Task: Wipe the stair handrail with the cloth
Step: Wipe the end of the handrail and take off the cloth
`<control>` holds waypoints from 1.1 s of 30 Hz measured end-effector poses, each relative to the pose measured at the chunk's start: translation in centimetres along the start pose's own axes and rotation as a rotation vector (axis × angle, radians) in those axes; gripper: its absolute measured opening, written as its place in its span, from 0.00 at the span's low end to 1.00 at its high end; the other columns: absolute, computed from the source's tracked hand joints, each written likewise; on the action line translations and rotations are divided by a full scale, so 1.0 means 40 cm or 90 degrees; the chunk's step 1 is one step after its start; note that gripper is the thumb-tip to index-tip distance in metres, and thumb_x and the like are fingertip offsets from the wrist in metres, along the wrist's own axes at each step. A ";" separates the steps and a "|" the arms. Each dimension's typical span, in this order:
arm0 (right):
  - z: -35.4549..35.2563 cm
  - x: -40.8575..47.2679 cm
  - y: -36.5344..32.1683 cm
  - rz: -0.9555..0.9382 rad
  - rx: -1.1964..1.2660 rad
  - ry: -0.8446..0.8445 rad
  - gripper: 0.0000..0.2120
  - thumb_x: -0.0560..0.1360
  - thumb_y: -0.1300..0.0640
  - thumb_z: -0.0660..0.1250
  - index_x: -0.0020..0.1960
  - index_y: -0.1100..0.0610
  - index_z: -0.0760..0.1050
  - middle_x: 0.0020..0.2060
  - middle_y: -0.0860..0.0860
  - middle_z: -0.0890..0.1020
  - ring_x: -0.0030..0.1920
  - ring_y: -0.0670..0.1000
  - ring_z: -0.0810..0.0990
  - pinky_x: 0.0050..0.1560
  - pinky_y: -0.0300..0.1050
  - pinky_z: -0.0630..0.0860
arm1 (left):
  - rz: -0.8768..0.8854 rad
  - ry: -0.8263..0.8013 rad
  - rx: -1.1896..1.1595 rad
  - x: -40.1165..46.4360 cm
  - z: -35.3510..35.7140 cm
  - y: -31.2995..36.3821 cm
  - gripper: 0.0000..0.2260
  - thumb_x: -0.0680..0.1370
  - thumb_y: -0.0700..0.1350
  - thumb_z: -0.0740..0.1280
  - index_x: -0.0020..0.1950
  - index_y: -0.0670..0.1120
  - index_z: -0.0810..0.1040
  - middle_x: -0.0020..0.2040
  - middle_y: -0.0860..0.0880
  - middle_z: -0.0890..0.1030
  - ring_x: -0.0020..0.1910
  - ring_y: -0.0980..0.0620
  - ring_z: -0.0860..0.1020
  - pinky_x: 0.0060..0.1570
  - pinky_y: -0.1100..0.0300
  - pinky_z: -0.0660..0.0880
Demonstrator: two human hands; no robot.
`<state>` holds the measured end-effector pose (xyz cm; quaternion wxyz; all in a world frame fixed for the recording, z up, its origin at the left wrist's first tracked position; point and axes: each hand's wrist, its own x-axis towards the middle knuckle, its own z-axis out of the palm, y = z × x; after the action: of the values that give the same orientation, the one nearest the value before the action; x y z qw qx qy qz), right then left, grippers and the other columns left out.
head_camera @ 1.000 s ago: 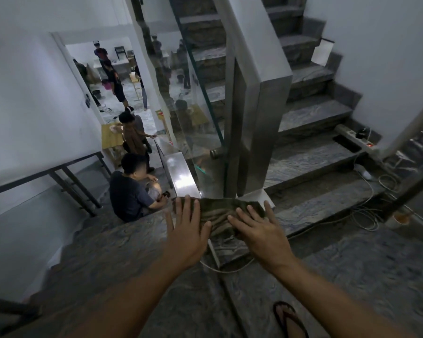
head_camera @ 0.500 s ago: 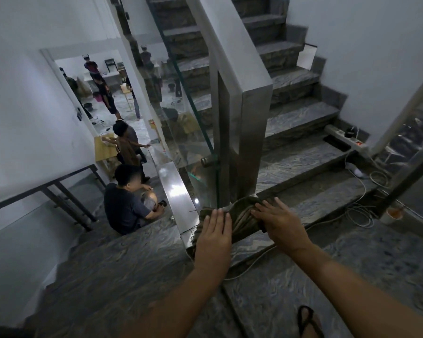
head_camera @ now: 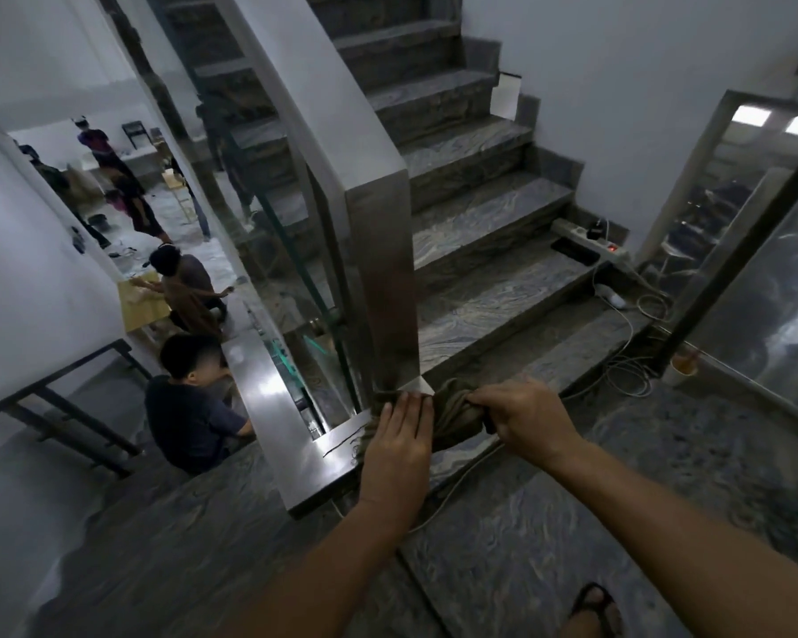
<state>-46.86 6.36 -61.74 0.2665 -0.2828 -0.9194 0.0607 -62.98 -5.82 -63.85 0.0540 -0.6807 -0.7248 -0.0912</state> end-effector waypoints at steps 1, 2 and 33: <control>-0.007 -0.002 0.010 -0.002 0.004 -0.002 0.11 0.63 0.62 0.68 0.44 0.54 0.83 0.36 0.51 0.86 0.31 0.55 0.83 0.34 0.47 0.78 | 0.000 0.004 0.005 0.007 0.001 0.002 0.24 0.70 0.42 0.55 0.63 0.38 0.78 0.61 0.39 0.80 0.60 0.42 0.79 0.61 0.45 0.71; -0.017 -0.003 0.021 0.000 0.007 0.001 0.11 0.63 0.63 0.70 0.44 0.54 0.83 0.35 0.51 0.86 0.31 0.55 0.83 0.33 0.47 0.79 | 0.005 0.011 0.004 0.017 0.002 0.006 0.24 0.69 0.42 0.56 0.62 0.39 0.78 0.61 0.39 0.80 0.60 0.42 0.79 0.61 0.45 0.71; -0.741 -0.169 1.006 0.668 0.094 -0.085 0.13 0.58 0.50 0.80 0.41 0.50 0.83 0.37 0.49 0.84 0.39 0.49 0.82 0.41 0.45 0.78 | 0.124 -0.406 -0.317 1.077 -0.142 0.802 0.06 0.72 0.49 0.72 0.44 0.48 0.82 0.40 0.50 0.79 0.41 0.53 0.76 0.37 0.60 0.70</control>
<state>-6.97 34.98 -50.18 0.1604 -0.6806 -0.6628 0.2680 -34.17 36.90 -47.68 -0.3311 -0.7327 -0.5930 -0.0426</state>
